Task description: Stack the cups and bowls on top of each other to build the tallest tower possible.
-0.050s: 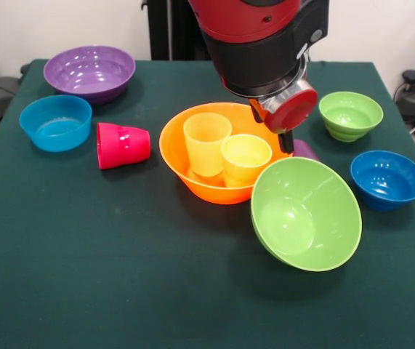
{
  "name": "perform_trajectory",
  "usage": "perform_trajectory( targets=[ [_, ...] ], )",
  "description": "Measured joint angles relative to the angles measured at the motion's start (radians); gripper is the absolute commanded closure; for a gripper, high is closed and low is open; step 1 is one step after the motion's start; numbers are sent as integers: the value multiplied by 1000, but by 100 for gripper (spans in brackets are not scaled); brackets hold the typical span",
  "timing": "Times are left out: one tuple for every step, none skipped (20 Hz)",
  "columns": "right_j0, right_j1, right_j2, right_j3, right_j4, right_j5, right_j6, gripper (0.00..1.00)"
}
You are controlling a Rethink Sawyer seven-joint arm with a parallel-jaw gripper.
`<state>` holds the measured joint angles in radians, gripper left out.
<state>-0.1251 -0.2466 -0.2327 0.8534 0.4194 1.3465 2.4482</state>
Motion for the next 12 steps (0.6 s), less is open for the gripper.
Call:
perform_trajectory(
  targets=[
    [1, 1, -2, -2, 0, 0, 0, 0],
    [3, 2, -4, -5, -1, 0, 0, 0],
    [5, 3, -8, -6, -1, -2, 0, 0],
    [14, 5, -18, -9, -2, -10, 0, 0],
    [17, 5, -21, -9, -2, -15, 0, 0],
    [20, 5, -24, -9, -3, -20, 0, 0],
    [31, 5, -34, -10, -4, -42, 0, 0],
    [35, 5, -37, -9, -4, -51, 0, 0],
    [38, 5, -39, -9, -4, -59, 0, 0],
    [42, 5, -41, -10, -4, -68, 0, 0],
    [45, 5, -43, -10, -5, -76, 0, 0],
    [47, 5, -45, -9, -5, -85, 0, 0]
  ],
)
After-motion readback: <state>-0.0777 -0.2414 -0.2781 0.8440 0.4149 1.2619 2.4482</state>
